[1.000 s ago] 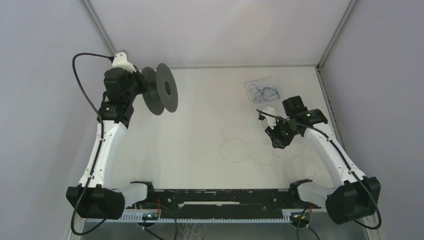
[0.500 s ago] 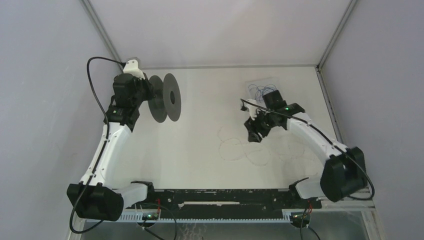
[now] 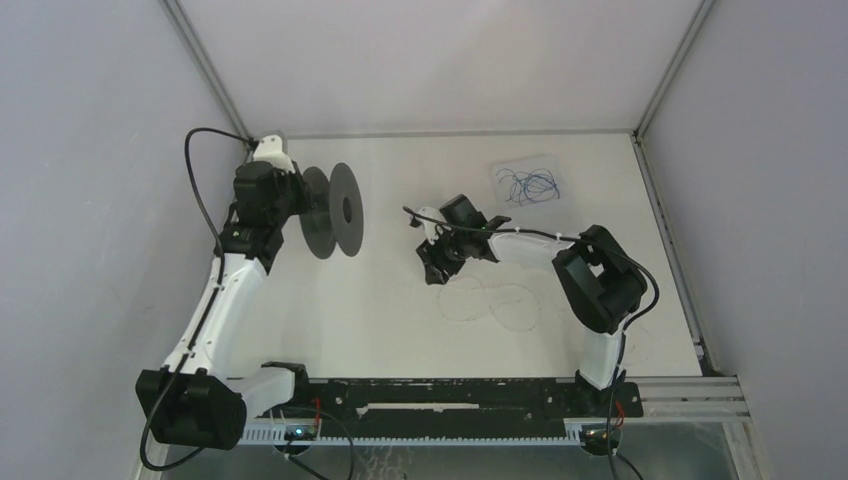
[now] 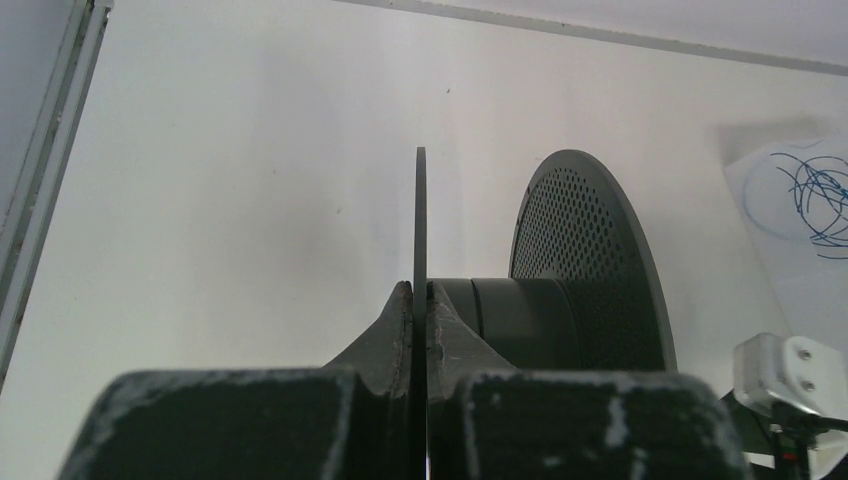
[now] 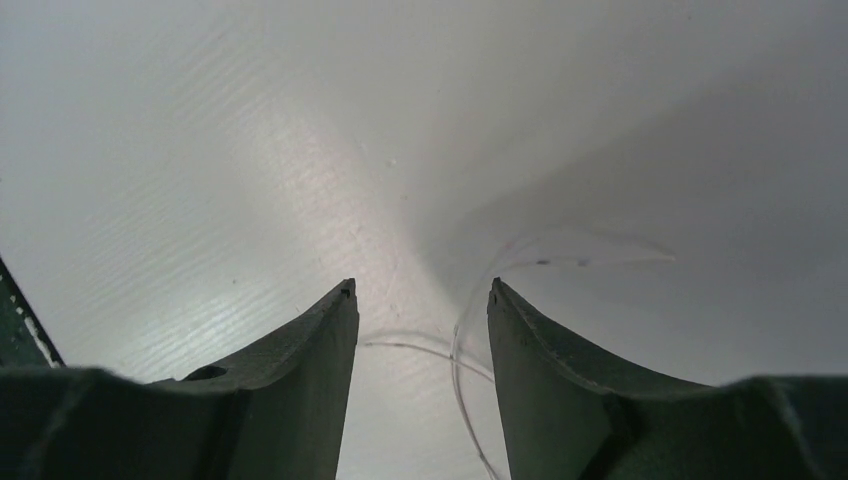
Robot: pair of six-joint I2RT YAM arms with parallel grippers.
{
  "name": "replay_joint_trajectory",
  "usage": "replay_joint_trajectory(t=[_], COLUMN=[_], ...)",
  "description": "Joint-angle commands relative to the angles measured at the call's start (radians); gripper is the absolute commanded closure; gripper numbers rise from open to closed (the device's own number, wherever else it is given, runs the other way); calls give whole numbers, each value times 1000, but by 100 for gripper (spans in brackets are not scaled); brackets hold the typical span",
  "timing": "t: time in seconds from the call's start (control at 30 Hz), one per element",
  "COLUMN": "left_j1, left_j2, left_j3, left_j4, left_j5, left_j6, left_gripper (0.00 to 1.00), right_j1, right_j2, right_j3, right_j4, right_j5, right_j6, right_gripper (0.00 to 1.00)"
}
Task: Wrap the cables
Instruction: Adjust the cable at the center of the board.
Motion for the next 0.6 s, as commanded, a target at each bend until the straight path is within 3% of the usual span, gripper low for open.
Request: replay_joint_trajectory(t=[0.0,0.3,0.57], left_j1=[-7,-7,-7], left_j2=[-68,-60,-59], left_j3=[-15,-40,-57], left_j4=[132,148,166], left_j5=[5,39,45], left_j6=[-14,-34,-41], left_gripper=[100,100,100], right_j1=[36,57,75], right_j2=[13,26,38], right_j3=[56,56,51], right_j4=[81,37,17], right_j5=[130,267,266], right_j6=[38,-12,-15], right_gripper=[43,47,49])
